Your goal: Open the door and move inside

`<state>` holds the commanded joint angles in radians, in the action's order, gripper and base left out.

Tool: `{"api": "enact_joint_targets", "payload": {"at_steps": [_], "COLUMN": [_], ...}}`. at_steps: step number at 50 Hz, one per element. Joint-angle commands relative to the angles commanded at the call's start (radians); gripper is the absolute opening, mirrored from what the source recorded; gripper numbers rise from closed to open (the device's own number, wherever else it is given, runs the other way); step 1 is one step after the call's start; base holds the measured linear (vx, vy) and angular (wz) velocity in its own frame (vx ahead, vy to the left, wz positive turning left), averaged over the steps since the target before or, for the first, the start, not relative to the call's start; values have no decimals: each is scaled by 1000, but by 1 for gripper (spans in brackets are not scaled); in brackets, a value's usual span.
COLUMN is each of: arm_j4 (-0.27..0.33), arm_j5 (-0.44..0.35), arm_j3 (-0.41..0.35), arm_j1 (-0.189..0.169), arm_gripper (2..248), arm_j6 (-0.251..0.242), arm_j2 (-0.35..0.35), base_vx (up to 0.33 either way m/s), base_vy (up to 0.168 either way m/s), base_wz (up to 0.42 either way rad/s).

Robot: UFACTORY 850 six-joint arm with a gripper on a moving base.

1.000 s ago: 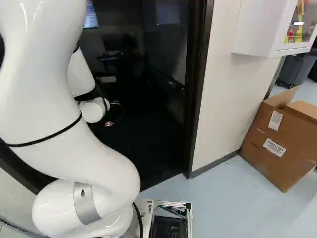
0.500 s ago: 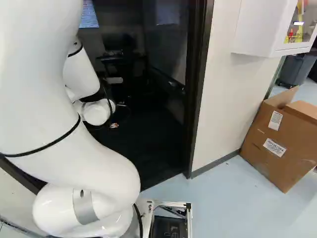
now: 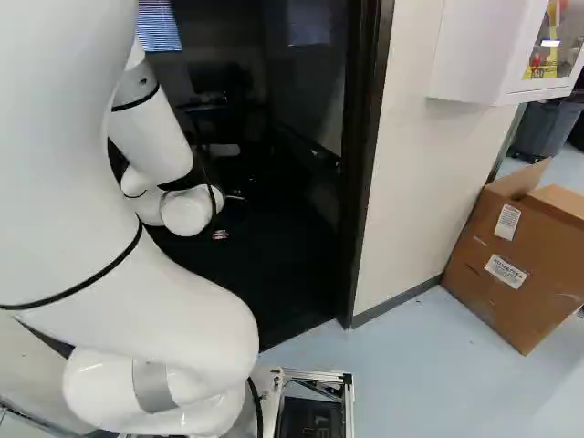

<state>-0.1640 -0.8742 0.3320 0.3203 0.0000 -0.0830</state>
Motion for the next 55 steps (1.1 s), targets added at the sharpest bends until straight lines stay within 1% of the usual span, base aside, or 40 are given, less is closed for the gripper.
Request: {"api": "enact_joint_targets", "payload": {"at_steps": [22, 55], "arm_j4": [0, 0], "arm_j5": [0, 0], "arm_j3": [-30, -52], "arm_j1": [-78, -201], "arm_gripper": [247, 247], "arm_j6": [0, 0], "arm_j2": [-31, -54], "base_vx": [0, 0], "base_vy": [0, 0], "base_wz": [0, 0]}}
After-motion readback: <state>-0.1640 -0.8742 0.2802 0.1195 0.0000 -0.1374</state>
